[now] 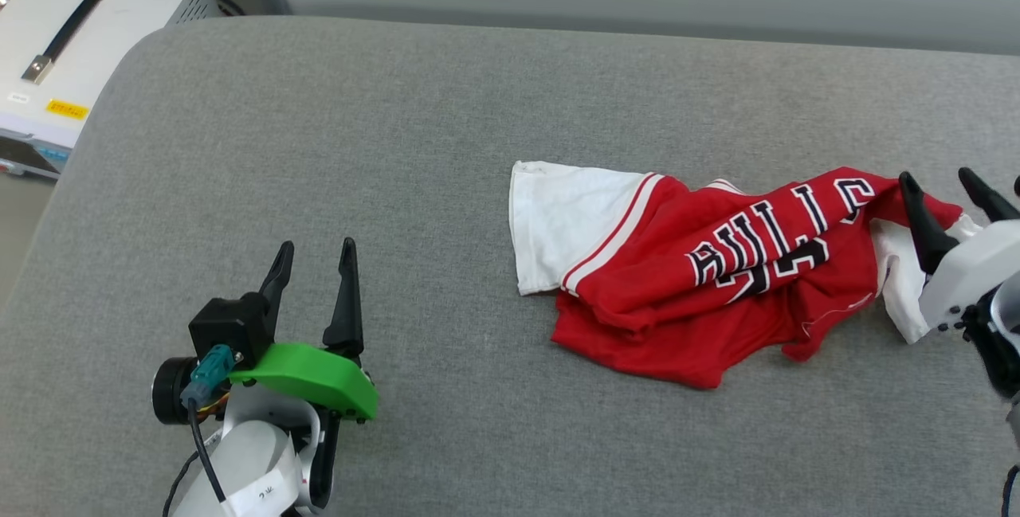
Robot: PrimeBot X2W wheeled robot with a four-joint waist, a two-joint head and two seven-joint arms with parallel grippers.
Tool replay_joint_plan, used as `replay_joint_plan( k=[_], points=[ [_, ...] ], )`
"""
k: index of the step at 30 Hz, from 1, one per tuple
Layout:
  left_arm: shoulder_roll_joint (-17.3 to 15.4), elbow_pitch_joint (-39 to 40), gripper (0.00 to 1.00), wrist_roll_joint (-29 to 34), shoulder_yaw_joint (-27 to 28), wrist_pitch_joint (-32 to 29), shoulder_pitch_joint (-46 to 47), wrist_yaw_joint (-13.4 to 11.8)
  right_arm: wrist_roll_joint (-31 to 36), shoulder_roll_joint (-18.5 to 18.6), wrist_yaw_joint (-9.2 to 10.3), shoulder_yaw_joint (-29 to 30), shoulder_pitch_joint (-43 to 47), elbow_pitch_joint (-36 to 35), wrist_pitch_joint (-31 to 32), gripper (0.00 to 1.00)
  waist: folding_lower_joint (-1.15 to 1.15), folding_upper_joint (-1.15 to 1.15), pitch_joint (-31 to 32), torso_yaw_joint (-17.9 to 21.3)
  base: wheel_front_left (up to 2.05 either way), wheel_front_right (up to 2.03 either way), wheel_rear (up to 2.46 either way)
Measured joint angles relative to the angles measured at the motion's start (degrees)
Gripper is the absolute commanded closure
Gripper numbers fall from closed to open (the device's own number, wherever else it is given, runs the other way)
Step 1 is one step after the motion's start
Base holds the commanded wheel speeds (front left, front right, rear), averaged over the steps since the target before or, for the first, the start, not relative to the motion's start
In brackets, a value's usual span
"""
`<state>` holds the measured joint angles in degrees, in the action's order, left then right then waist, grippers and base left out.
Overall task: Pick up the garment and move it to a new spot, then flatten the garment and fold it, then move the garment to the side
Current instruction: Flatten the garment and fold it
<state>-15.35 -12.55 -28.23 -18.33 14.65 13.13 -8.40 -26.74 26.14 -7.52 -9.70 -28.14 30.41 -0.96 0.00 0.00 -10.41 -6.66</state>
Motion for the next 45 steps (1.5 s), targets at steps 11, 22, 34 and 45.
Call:
replay_joint_plan(
  k=[11,22,34,45],
  points=[
    [-1.65,0.67,0.0,-0.2,0.2,-1.07,-3.9,-0.92,10.37,-9.6,0.0,9.88,14.62,-12.32,-5.17,0.0,0.0,0.0,5.54,3.36,0.0,0.0,0.0],
    [-3.66,1.88,0.0,-0.27,-0.78,-4.46,-5.14,-1.24,14.92,-19.0,0.0,12.03,27.78,-29.65,-0.18,0.0,-0.01,0.0,9.11,5.81,0.0,0.0,0.0],
    [-4.56,-1.45,0.0,-1.12,-7.4,-20.43,7.38,5.54,14.91,-21.41,0.0,10.65,30.27,-38.79,2.92,0.0,-0.01,0.0,6.21,8.64,0.0,0.0,0.0],
    [-2.77,-15.74,0.0,-2.6,-11.34,-33.74,23.91,11.6,14.7,-21.64,0.0,8.71,27.47,-40.05,2.45,0.0,-0.01,0.0,-0.68,11.83,0.0,0.0,0.0]
  ],
)
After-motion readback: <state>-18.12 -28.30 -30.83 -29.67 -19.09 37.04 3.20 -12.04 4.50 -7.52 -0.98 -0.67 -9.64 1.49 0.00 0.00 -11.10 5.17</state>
